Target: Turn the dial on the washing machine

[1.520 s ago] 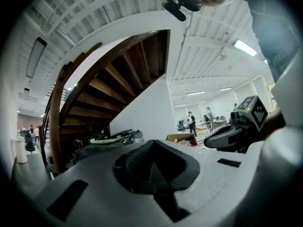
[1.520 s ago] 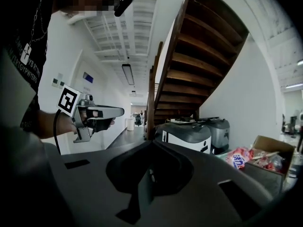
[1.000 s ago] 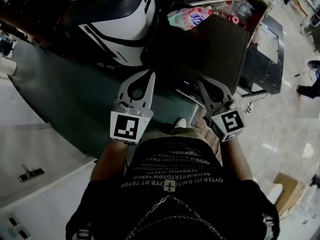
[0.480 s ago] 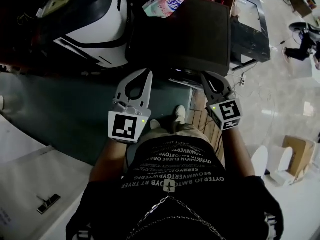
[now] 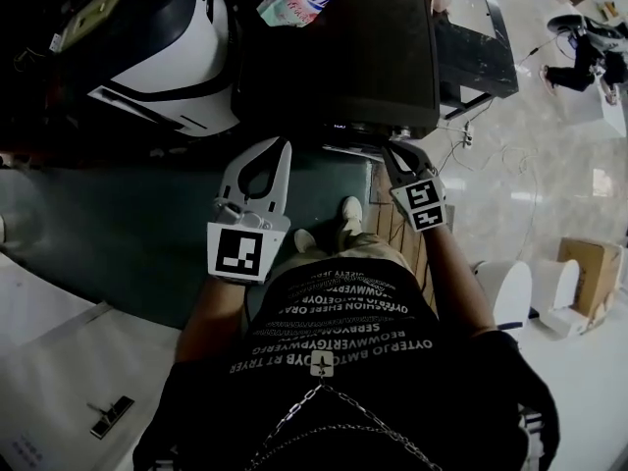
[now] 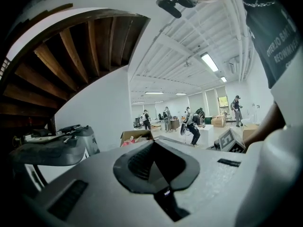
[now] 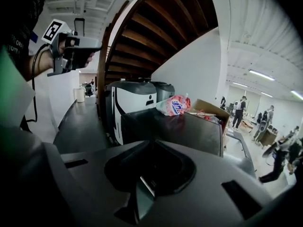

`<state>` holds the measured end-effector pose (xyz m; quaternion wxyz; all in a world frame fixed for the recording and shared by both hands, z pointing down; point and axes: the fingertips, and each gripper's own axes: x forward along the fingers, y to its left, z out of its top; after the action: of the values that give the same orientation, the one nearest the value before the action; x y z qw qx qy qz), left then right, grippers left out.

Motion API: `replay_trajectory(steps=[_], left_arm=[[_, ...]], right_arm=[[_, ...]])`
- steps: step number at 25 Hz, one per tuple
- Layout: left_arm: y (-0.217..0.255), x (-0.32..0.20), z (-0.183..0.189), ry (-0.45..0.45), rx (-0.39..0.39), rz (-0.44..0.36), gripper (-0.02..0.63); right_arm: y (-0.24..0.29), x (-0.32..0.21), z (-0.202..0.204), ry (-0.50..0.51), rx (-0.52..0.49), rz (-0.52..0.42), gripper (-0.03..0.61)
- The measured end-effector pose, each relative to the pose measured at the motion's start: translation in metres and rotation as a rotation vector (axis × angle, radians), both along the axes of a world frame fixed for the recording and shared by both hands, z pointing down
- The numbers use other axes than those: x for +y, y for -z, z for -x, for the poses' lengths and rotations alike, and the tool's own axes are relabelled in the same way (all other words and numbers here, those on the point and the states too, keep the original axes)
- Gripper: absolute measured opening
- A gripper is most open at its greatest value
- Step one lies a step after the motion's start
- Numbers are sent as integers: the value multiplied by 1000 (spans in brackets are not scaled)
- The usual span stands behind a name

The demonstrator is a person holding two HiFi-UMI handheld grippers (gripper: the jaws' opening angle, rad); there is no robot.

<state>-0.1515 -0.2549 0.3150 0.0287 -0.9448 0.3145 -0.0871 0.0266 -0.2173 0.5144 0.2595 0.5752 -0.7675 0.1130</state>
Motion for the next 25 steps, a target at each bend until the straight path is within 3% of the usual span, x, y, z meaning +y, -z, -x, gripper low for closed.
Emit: replay_trajectory(steps=[12,20,25], left_arm=[[-7,-11,0,10,-29,18,3],[-1,-21,1,38,-19,29,3],[-2,-24,-3,53,-36,41,3]], right_arm=[[-78,-3,-48,-98,78,152,148],[-114,-10,-65,-78,153,245,217],[-127,-16,-74,-65,159,280,225]])
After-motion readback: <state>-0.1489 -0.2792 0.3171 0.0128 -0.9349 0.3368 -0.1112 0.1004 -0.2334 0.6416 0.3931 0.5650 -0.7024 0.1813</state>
